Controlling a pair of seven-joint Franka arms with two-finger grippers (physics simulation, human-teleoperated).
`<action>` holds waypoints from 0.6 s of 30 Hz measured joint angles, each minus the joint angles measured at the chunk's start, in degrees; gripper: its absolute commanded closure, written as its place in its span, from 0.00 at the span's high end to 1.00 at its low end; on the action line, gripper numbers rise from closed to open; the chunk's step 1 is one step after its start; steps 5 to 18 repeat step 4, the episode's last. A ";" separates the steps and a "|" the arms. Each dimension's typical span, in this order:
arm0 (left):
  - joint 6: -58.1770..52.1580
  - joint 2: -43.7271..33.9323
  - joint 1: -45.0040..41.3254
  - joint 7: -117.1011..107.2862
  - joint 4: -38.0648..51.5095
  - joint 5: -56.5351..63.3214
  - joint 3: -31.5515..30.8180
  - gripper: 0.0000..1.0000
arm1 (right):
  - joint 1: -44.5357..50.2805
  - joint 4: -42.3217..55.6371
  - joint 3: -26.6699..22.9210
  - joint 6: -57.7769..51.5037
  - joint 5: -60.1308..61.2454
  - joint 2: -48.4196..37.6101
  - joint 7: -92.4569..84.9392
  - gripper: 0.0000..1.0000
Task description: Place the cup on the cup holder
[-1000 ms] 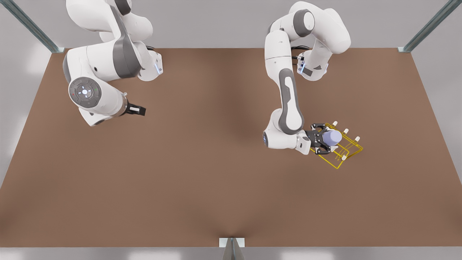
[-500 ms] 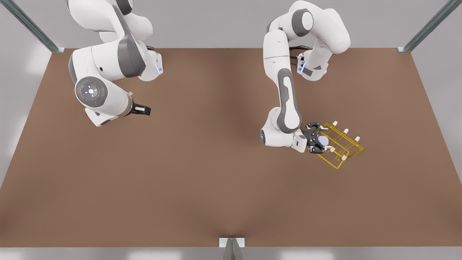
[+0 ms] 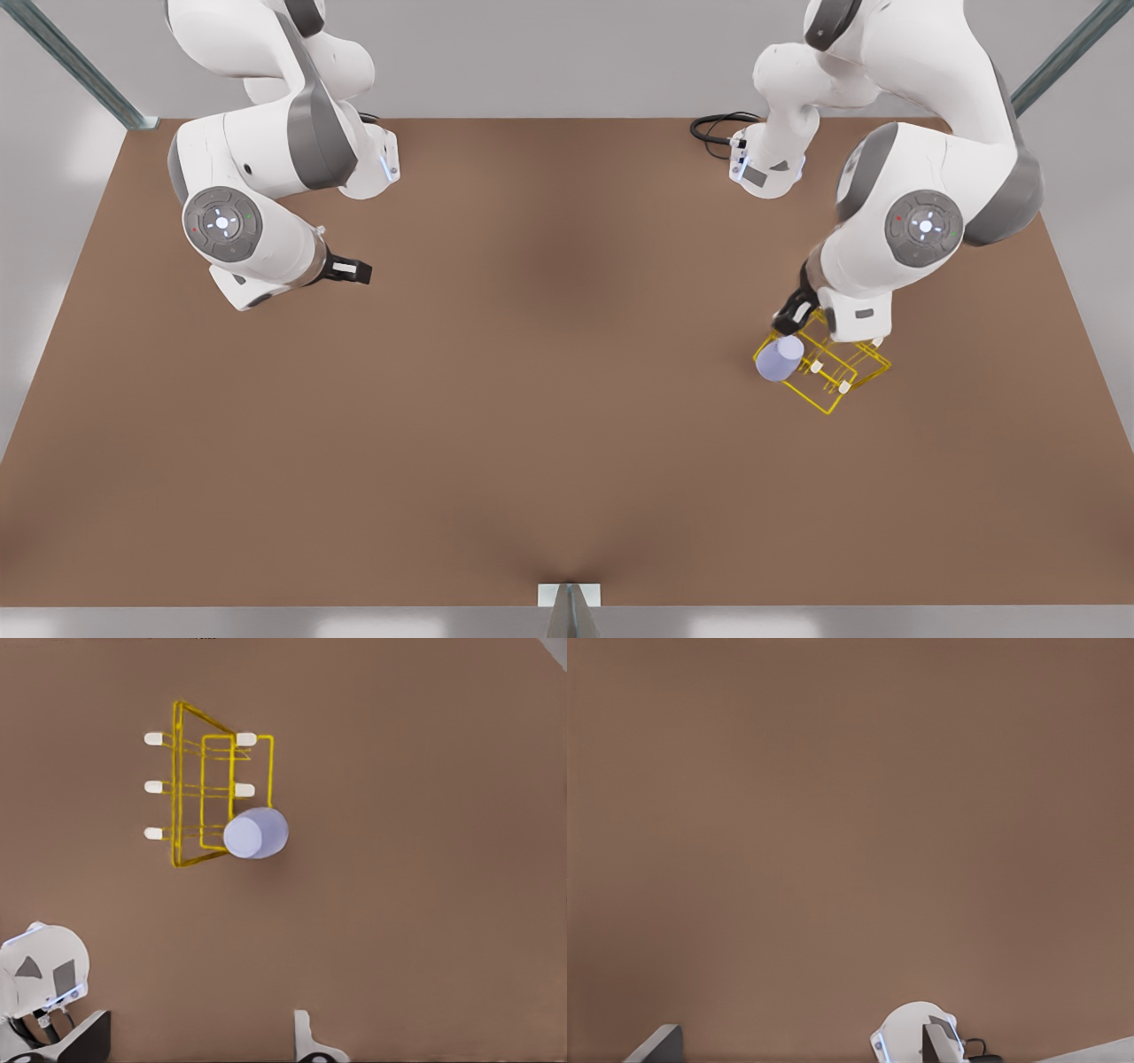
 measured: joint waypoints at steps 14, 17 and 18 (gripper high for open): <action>-1.89 -0.06 2.68 11.78 0.40 1.10 -3.24 1.00 | -0.07 0.00 0.00 0.02 0.11 0.00 0.02 1.00; -1.89 -0.06 2.68 11.78 0.40 1.10 -3.24 1.00 | -0.07 0.00 0.00 0.02 0.11 0.00 0.02 1.00; -1.89 -0.06 2.68 11.78 0.40 1.10 -3.24 1.00 | -0.07 0.00 0.00 0.02 0.11 0.00 0.02 1.00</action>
